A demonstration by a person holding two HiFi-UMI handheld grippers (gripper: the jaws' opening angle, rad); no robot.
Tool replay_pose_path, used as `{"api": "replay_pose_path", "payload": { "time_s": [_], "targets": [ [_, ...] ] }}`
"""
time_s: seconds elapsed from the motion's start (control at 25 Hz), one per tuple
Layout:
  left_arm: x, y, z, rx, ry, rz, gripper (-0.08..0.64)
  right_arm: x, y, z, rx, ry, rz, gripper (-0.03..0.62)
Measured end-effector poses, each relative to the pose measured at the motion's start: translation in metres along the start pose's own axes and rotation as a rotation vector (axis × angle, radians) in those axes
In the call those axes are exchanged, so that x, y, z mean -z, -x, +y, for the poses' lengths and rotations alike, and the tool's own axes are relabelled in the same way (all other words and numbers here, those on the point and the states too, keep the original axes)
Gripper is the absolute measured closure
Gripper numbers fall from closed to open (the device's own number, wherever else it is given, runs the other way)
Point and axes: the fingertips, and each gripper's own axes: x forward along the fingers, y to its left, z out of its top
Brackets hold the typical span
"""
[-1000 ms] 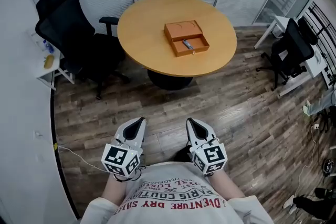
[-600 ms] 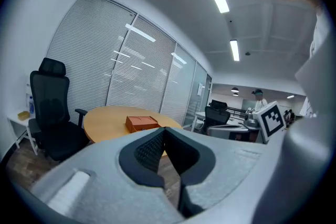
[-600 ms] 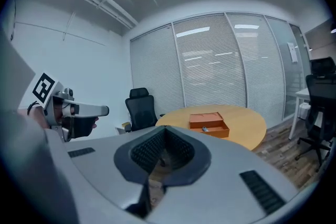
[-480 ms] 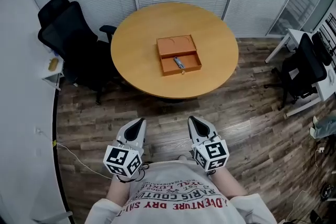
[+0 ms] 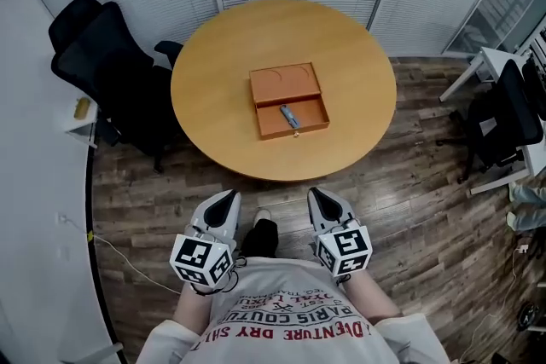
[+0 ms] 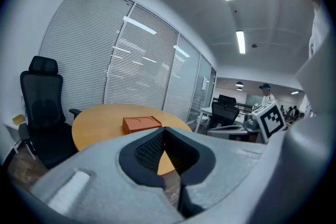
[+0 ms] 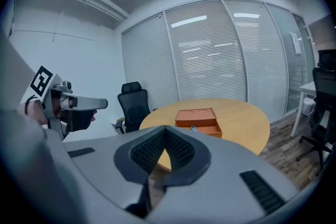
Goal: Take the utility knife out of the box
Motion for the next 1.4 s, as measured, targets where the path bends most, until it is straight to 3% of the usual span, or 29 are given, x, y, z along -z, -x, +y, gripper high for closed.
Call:
{"api": "replay_pose_path", "payload": {
  "time_s": [0.4,0.56,0.76,1.0,1.24,1.4],
  "targets": [
    [-0.060,-0.102,0.104,0.117,-0.014,-0.034,0.566,-0.055,-0.112,-0.030,0.102,0.047,0.016,0.584],
    [-0.068,-0.129,0.132,0.126,-0.025,-0.023,0.566,-0.058,-0.142,-0.047,0.123,0.059,0.050,0.584],
    [-0.052,-0.144,0.173,0.054,0.076,0.008,0.566,-0.054,-0.190,-0.063,0.084,0.079,0.120,0.584],
    [-0.055,-0.167,0.217,-0.105,0.138,-0.002,0.566,-0.057,-0.258,-0.086,-0.056,0.137,0.225,0.584],
    [-0.043,-0.200,0.225,-0.175,0.220,0.038,0.566,-0.020,-0.300,-0.104,-0.193,0.164,0.475,0.584],
    [-0.028,-0.231,0.227,-0.181,0.244,0.086,0.566,0.021,-0.319,-0.122,-0.210,0.177,0.646,0.577]
  ]
}}
